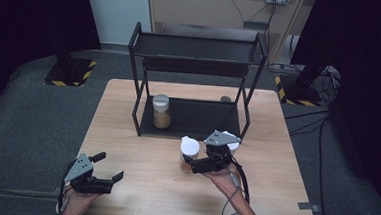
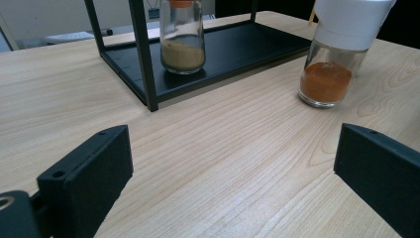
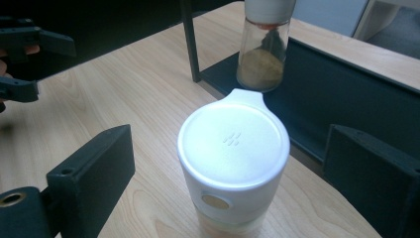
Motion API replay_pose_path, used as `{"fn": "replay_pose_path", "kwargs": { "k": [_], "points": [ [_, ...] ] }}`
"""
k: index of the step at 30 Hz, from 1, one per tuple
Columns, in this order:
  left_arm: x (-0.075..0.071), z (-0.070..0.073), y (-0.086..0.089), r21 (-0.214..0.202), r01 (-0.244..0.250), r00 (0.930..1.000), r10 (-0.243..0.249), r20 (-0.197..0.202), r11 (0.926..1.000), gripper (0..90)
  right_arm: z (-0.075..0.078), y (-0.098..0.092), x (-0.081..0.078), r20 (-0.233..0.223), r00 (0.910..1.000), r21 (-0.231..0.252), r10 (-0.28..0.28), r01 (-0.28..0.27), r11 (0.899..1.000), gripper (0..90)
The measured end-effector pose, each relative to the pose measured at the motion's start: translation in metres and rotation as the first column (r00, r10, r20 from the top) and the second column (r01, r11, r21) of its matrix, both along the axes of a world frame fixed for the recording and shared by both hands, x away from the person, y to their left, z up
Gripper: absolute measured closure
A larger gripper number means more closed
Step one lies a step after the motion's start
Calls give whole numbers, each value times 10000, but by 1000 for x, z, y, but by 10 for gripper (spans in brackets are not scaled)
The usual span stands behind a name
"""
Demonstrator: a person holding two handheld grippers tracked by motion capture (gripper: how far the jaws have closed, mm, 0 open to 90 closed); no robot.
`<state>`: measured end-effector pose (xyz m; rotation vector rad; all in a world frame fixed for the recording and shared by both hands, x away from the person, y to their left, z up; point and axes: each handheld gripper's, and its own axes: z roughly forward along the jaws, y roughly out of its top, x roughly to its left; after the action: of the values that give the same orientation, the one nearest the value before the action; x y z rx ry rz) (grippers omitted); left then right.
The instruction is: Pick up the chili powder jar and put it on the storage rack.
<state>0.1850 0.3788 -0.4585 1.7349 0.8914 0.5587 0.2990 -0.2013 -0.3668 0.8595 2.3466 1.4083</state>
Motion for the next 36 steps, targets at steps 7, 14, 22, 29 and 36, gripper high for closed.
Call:
{"fn": "replay_pose_path", "kwargs": {
  "k": [7, 14, 22, 29, 36],
  "points": [
    [0, 0, 0, -16, 1, 10000, -1, -10, 10000, 6, -9, 11, 8, -236, 9997, -70, -24, 23, 10000, 76],
    [0, 0, 1, -22, 5, 10000, -5, 0, 10000, 6, -16, 21, 16, -507, 9986, -257, -151, 138, 9996, 110],
    [0, 0, 1, -41, 3, 10000, -3, 7, 10000, 6, -22, 31, 17, -352, 9987, -704, -376, 351, 9969, 247],
    [0, 0, 1, -37, 28, 10000, -28, -6, 10000, 7, -23, 34, 12, -49, 9995, -871, -321, 316, 9957, 307],
    [0, -1, 2, -68, 30, 10000, -30, -1, 10000, 7, -24, 36, 9, 59, 9991, -898, -421, 425, 9951, 309]
  ]
}}
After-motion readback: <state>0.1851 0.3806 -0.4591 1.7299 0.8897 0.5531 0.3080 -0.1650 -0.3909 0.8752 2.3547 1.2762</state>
